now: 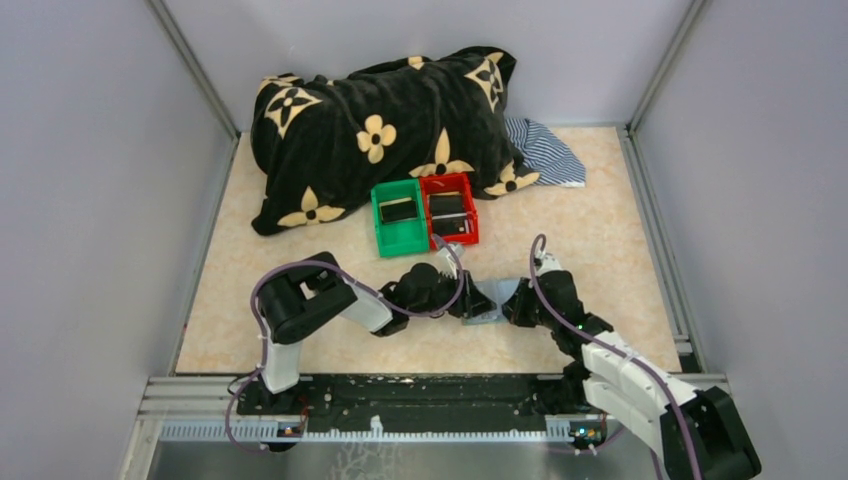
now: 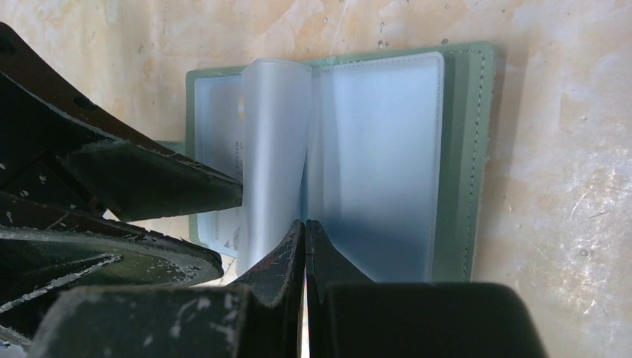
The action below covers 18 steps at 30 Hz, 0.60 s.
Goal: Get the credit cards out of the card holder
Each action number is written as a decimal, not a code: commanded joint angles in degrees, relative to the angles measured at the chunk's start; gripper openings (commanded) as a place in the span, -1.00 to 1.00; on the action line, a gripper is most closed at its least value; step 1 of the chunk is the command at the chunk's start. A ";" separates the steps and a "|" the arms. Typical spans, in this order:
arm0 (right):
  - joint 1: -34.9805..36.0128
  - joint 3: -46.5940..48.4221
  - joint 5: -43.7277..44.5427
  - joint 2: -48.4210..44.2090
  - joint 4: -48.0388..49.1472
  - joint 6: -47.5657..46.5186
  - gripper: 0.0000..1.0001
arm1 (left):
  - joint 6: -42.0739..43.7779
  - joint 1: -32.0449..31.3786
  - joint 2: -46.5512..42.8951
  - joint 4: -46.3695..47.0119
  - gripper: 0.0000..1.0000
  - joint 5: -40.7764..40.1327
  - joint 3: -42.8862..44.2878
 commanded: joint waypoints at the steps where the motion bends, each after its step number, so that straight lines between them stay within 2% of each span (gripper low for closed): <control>1: 0.36 -0.34 0.25 -1.89 -0.04 0.77 -1.00 | 0.64 -0.32 0.88 0.07 -0.03 1.87 2.00; 6: 0.36 0.39 -0.12 -2.95 -0.99 2.80 -1.00 | 0.91 -0.26 1.53 -0.58 -0.03 2.17 3.31; 9: 0.38 0.76 2.92 -6.35 -3.63 4.67 -1.00 | 0.76 -0.31 2.46 -0.47 -0.03 2.48 4.02; 18: 0.34 1.20 20.01 -31.07 -16.33 8.09 -1.00 | 0.66 -0.31 5.28 -0.20 -0.03 3.96 6.17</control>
